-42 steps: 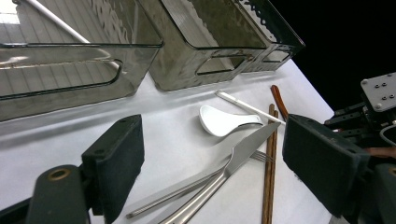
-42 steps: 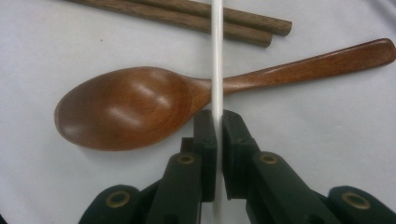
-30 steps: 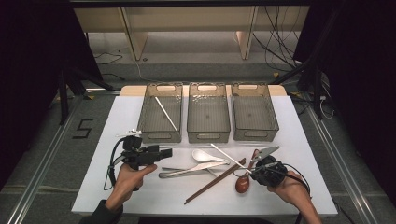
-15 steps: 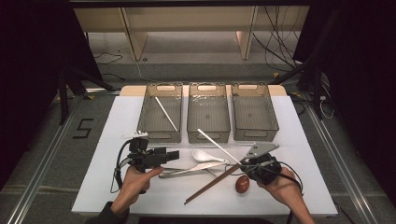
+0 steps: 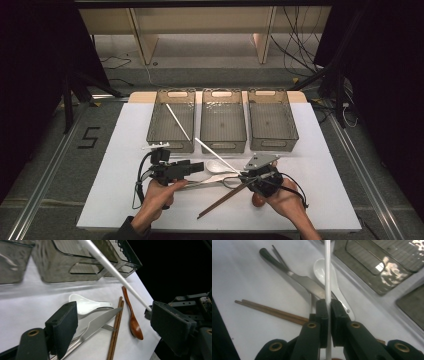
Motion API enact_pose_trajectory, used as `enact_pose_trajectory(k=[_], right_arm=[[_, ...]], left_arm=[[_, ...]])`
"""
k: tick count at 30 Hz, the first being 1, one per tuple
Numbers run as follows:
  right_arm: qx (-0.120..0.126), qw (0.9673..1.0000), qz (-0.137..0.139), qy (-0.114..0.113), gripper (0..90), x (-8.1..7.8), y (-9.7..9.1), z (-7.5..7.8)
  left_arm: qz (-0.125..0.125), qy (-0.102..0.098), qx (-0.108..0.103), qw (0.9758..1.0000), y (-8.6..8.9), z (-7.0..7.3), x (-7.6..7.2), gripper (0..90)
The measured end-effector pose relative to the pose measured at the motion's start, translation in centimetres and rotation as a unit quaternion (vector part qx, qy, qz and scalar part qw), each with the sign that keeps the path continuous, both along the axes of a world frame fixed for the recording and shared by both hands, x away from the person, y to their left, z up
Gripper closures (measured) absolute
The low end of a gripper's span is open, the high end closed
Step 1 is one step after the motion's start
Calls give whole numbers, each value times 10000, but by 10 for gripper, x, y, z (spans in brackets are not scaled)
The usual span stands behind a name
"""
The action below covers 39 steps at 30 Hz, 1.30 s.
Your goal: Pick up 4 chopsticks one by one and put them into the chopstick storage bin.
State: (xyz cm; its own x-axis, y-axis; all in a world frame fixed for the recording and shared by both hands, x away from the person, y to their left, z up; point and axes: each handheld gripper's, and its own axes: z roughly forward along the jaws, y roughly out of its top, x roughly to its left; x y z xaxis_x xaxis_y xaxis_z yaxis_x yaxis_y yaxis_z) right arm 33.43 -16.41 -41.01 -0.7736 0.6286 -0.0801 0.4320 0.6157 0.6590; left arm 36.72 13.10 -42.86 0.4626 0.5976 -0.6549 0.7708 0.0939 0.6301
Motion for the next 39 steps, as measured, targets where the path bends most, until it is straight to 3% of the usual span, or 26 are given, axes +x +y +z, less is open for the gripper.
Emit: enact_pose_trajectory(k=[15,21,39], right_arm=[[236,9995,222,10,866,-3,19,-5],[328,9991,254,2,866,-4,23,-5],[574,9977,346,10,861,-5,22,-7]], left_arm=[[-44,264,-360,9990,-28,-6,5,295],[-2,356,-536,9979,-30,-12,7,397],[220,354,-992,9942,-21,-14,10,718]])
